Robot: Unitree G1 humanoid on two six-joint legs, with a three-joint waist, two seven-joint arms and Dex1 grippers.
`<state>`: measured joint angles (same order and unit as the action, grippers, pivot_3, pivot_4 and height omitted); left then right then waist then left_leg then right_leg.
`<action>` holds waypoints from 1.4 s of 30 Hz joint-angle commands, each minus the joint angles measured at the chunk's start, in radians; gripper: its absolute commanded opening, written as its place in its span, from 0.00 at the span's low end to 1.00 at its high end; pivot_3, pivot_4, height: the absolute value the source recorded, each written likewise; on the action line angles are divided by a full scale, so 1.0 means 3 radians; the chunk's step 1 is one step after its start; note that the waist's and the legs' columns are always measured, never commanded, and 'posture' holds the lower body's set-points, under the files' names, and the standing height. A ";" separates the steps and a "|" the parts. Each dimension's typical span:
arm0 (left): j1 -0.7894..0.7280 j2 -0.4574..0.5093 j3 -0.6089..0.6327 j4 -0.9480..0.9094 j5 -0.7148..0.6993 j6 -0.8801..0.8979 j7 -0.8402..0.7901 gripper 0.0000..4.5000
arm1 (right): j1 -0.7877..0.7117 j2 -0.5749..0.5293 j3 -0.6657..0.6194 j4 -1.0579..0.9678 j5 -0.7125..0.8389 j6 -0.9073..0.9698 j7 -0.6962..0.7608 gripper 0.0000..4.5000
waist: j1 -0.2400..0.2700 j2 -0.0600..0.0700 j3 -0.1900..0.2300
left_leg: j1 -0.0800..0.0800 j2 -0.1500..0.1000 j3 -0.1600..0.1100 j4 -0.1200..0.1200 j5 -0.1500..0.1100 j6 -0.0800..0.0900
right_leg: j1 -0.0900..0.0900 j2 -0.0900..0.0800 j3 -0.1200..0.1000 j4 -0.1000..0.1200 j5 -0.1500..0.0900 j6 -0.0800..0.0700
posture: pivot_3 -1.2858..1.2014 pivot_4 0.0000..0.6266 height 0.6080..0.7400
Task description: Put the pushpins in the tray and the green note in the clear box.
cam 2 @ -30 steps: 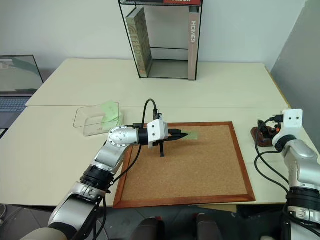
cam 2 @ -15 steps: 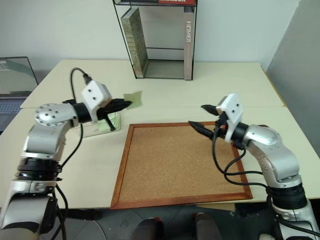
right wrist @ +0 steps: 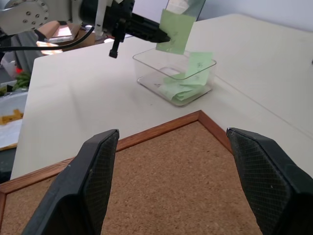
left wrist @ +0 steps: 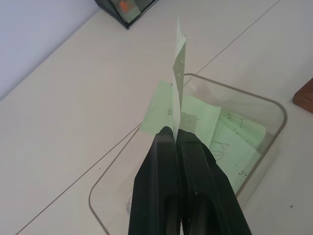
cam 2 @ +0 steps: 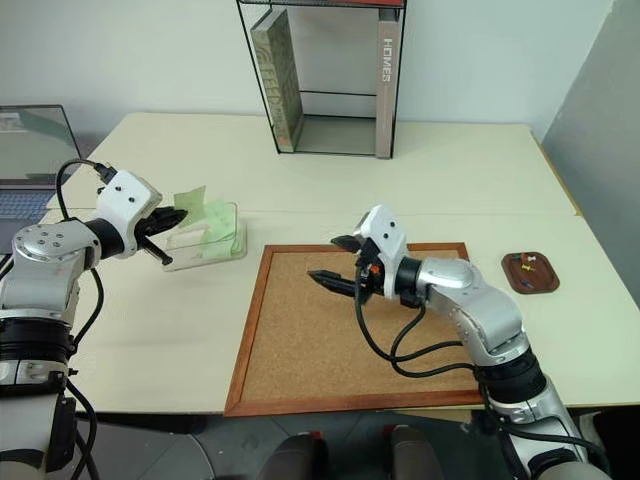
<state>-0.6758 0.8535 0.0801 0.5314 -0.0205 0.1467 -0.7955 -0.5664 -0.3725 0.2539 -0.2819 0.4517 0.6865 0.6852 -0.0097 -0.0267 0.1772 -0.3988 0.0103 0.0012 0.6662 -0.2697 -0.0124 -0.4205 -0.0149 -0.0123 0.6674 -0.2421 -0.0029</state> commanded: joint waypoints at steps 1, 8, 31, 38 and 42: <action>-0.0235 0.0051 -0.0015 0.0203 0.0065 -0.0162 0.0029 0.00 | -0.0090 -0.0008 0.0010 -0.0135 -0.0045 -0.0064 0.0058 0.83 | 0.0006 -0.0001 0.0000 | 0.0000 0.0000 0.0001 0.0001 0.0000 0.0000 | 0.0000 0.0000 0.0000 0.0000 0.0000 0.0000 | 0.52 0.24 1.00; -0.0410 0.0018 -0.0079 0.0475 0.0098 -0.0212 -0.0050 0.23 | -0.0127 -0.0021 0.0013 -0.0155 -0.0098 -0.0098 0.0109 0.84 | 0.0007 -0.0002 0.0000 | 0.0000 -0.0001 0.0002 0.0001 0.0000 0.0000 | -0.0002 0.0000 0.0001 0.0005 0.0000 0.0000 | 0.52 0.24 1.00; 0.0308 -0.0008 0.0438 -0.1445 -0.0844 0.0731 -0.0319 0.76 | 0.0213 0.0034 -0.0498 -0.0212 -0.0329 -0.0589 -0.0287 0.84 | 0.0007 -0.0005 0.0002 | 0.0000 0.0002 0.0001 0.0038 0.0000 0.0000 | -0.0003 -0.0001 0.0005 0.0042 -0.0009 0.0014 | 0.52 0.24 1.00; 0.0710 -0.0388 0.0369 -0.2295 -0.0967 0.0946 0.0017 0.76 | 0.0945 -0.0167 -0.0849 -0.0458 -0.0527 -0.1039 -0.0434 0.84 | 0.0033 -0.0006 0.0002 | 0.0000 -0.0002 0.0002 0.0039 0.0000 0.0000 | 0.0000 -0.0006 0.0006 0.0040 -0.0010 0.0015 | 0.52 0.24 1.00; 0.1051 -0.0561 0.0231 -0.2679 -0.1084 0.1024 -0.0011 0.76 | 0.1502 -0.0354 -0.0944 -0.0680 -0.0396 -0.1032 -0.0231 0.84 | 0.0019 -0.0006 0.0002 | 0.0005 0.0000 0.0003 0.0038 0.0000 0.0000 | 0.0002 -0.0002 0.0008 0.0041 -0.0010 0.0016 | 0.52 0.24 1.00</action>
<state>-0.3926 0.7062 0.1604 -0.1914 -0.3022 0.4314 -0.7995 -0.1586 -0.4573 0.0000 -0.4226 0.2998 0.3901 0.5813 -0.0041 -0.0284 0.1778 -0.3967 0.0109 0.0025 0.6769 -0.2697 -0.0125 -0.4197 -0.0151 -0.0092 0.6796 -0.2453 0.0018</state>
